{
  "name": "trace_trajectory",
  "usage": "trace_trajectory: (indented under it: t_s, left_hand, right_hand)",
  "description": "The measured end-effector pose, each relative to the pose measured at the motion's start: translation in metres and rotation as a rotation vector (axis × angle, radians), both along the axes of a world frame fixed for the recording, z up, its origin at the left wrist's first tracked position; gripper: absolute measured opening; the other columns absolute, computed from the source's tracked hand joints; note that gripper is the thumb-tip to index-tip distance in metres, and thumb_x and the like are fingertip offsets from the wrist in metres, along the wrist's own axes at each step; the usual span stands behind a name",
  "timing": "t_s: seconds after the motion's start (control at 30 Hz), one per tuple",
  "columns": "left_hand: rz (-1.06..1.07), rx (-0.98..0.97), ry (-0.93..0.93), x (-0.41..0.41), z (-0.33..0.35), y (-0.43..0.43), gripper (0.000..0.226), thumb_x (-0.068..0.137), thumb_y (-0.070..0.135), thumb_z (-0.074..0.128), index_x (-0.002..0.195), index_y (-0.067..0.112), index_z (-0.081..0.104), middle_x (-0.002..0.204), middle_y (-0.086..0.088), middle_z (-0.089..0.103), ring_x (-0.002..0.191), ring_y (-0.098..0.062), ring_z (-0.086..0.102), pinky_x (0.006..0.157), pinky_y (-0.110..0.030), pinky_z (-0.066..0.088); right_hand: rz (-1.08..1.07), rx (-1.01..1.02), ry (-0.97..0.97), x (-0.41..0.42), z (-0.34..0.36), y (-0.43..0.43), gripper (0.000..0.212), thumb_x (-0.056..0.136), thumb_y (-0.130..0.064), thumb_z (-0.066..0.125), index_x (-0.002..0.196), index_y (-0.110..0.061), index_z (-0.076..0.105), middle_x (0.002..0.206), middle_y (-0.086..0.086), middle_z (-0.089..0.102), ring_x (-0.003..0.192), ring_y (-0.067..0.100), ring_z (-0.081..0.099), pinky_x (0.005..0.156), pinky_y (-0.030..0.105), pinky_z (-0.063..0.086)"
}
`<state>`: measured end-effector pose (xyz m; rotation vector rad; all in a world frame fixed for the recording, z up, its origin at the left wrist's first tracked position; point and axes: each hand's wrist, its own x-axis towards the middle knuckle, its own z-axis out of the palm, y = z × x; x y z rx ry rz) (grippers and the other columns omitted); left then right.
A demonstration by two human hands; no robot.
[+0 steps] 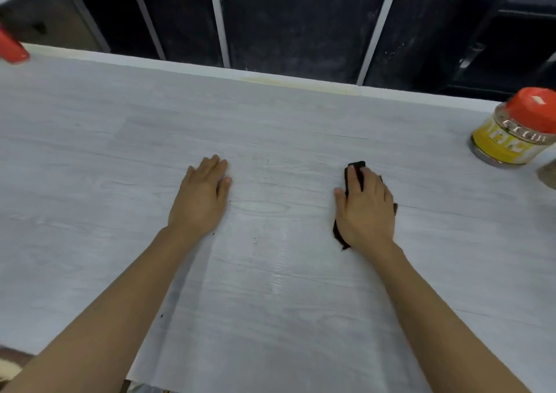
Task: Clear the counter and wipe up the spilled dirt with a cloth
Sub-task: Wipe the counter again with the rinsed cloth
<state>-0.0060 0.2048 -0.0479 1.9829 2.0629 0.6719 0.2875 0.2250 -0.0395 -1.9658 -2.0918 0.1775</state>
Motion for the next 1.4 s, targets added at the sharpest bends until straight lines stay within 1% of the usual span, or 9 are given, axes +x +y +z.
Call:
trace_trajectory:
  t_s: [0.2,0.3,0.4,0.57,0.7,0.8,1.07,1.23,1.4]
  left_hand:
    - [-0.002,-0.014,-0.086,-0.001,0.002,0.0,0.045,0.104,0.029,0.033,0.146,0.013,0.037,0.156,-0.004,0.027,0.147,-0.017,0.018,0.121,-0.033,0.004]
    - [0.039,0.018,-0.292,-0.009,0.012,-0.001,0.041,0.103,0.024,0.038,0.141,0.011,0.046,0.152,-0.006,0.034,0.144,-0.014,0.024,0.122,-0.035,0.008]
    - [0.06,0.006,-0.187,-0.024,0.013,0.003,0.043,0.102,0.025,0.041,0.142,0.011,0.044,0.153,-0.009,0.033,0.145,-0.018,0.023,0.122,-0.037,0.008]
    - [0.055,0.002,-0.06,-0.028,0.003,0.004,0.047,0.102,0.029,0.038,0.146,0.011,0.039,0.156,-0.008,0.028,0.146,-0.019,0.019,0.119,-0.028,0.001]
    - [0.077,-0.009,-0.239,-0.026,0.012,0.003,0.045,0.102,0.03,0.04,0.145,0.014,0.041,0.155,0.001,0.028,0.144,-0.006,0.017,0.119,-0.021,0.001]
    - [0.182,0.024,-0.323,-0.044,0.025,-0.008,0.044,0.101,0.031,0.042,0.142,0.016,0.045,0.154,0.005,0.03,0.143,-0.003,0.019,0.121,-0.028,0.008]
    - [0.369,-0.241,0.079,-0.104,0.018,-0.084,0.065,0.094,0.062,0.015,0.153,0.036,0.007,0.161,0.011,-0.004,0.147,-0.009,-0.01,0.119,-0.039,-0.009]
    - [0.384,-0.257,0.18,-0.103,0.006,-0.092,0.069,0.092,0.069,0.005,0.152,0.037,-0.004,0.159,0.012,-0.012,0.147,-0.009,-0.015,0.119,-0.041,-0.011]
    - [0.315,-0.103,-0.167,-0.101,0.017,-0.098,0.057,0.099,0.053,0.029,0.151,0.03,0.025,0.16,0.01,0.008,0.147,-0.001,-0.003,0.121,-0.034,-0.005]
  right_hand:
    - [0.136,-0.061,-0.038,-0.1,-0.002,0.065,0.06,0.101,-0.04,0.02,0.151,-0.009,0.012,0.158,0.012,0.014,0.144,0.03,0.013,0.119,0.042,0.004]
    - [0.458,-0.04,0.014,-0.124,0.002,0.011,0.056,0.102,-0.041,0.019,0.151,-0.015,0.017,0.159,0.005,0.016,0.145,0.024,0.014,0.12,0.039,0.003]
    - [0.649,-0.053,0.014,-0.097,0.008,-0.05,0.051,0.101,-0.039,0.021,0.15,-0.024,0.022,0.158,-0.003,0.02,0.142,0.02,0.019,0.115,0.04,0.01]
    - [0.3,0.016,-0.166,-0.025,0.006,0.028,0.052,0.094,-0.028,0.026,0.144,-0.016,0.035,0.149,0.006,0.039,0.116,0.032,0.046,0.089,0.044,0.038]
    - [0.125,-0.06,-0.098,-0.054,0.003,0.125,0.059,0.099,-0.039,0.018,0.148,-0.008,0.025,0.153,0.015,0.028,0.135,0.035,0.03,0.112,0.048,0.024]
    - [0.168,-0.087,-0.086,-0.118,0.002,0.155,0.062,0.1,-0.044,0.017,0.151,-0.008,0.011,0.159,0.014,0.012,0.144,0.031,0.013,0.119,0.042,0.007]
    - [0.583,0.012,-0.062,-0.222,0.001,0.128,0.058,0.101,-0.042,0.019,0.151,-0.014,0.011,0.159,0.006,0.011,0.145,0.028,0.009,0.119,0.042,0.005]
    - [0.322,0.005,-0.04,-0.231,-0.003,0.118,0.059,0.1,-0.042,0.025,0.145,-0.003,0.025,0.145,0.016,0.034,0.129,0.032,0.033,0.11,0.041,0.024]
    - [0.48,-0.096,0.0,-0.268,0.002,0.086,0.055,0.102,-0.034,0.022,0.151,-0.009,0.012,0.159,0.011,0.013,0.145,0.029,0.01,0.119,0.043,0.005]
